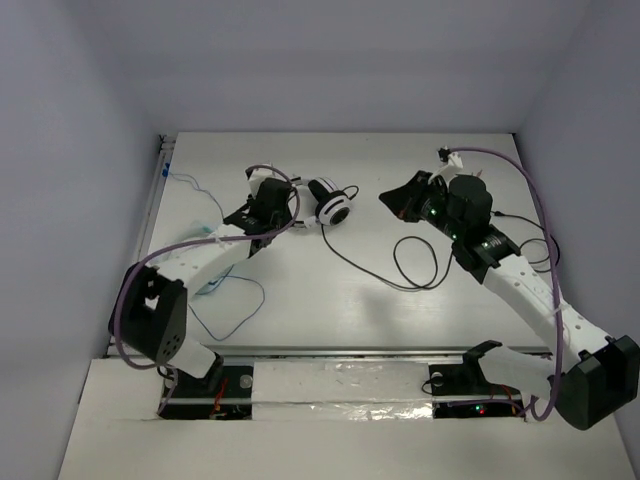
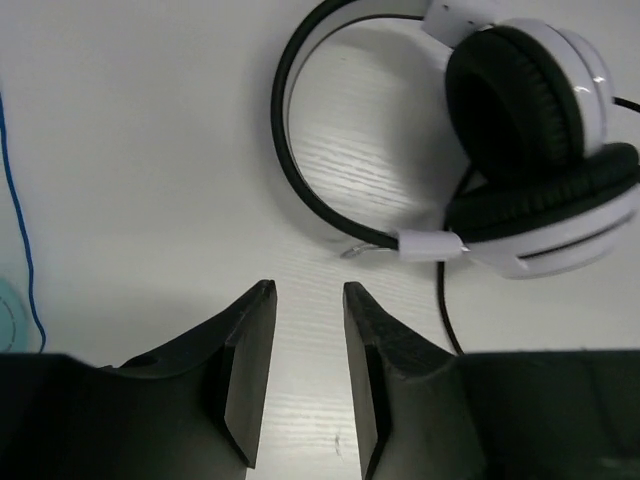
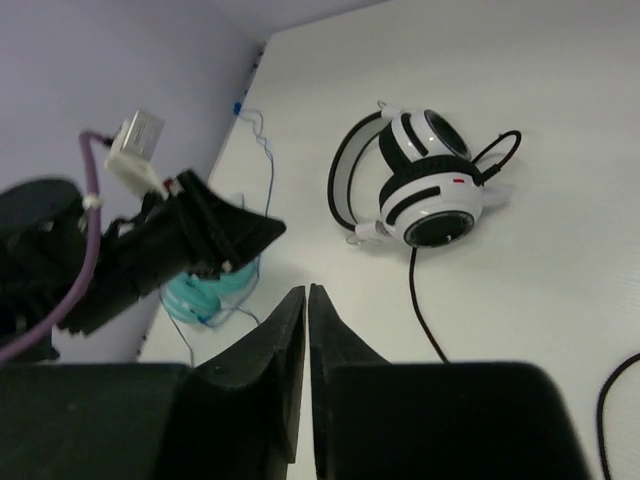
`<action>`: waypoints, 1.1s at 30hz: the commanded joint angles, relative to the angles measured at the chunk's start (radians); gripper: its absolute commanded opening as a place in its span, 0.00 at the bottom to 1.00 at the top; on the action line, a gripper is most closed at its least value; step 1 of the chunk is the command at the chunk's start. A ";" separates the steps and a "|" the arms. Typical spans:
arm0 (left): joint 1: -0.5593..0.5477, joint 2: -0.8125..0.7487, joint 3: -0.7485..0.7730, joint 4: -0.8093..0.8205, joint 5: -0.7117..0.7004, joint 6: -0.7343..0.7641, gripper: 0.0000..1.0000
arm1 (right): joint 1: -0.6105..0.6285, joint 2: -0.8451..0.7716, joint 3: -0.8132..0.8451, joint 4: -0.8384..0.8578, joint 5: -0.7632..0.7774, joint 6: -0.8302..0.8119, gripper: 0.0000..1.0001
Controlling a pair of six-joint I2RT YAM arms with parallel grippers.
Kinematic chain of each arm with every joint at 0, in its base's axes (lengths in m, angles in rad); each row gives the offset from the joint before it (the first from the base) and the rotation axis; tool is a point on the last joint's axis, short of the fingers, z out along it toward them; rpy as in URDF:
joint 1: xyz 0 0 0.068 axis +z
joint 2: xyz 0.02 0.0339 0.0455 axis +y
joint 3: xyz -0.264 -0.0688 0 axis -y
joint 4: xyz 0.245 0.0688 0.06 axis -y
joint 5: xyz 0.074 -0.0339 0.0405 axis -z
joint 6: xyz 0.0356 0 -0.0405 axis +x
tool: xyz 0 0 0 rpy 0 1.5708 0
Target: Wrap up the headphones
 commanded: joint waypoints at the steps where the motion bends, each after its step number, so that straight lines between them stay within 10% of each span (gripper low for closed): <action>1: 0.019 0.078 0.090 0.016 -0.115 -0.007 0.31 | 0.020 -0.013 -0.006 0.009 0.040 -0.045 0.13; 7: 0.094 0.270 0.225 0.013 -0.034 0.028 0.42 | 0.049 -0.045 -0.030 0.009 0.026 -0.059 0.47; 28: 0.132 0.628 0.470 -0.010 0.026 0.098 0.37 | 0.058 -0.047 -0.057 0.049 -0.002 -0.061 0.48; 33: 0.132 0.623 0.452 -0.002 0.034 0.097 0.00 | 0.058 -0.030 -0.057 0.049 0.009 -0.059 0.48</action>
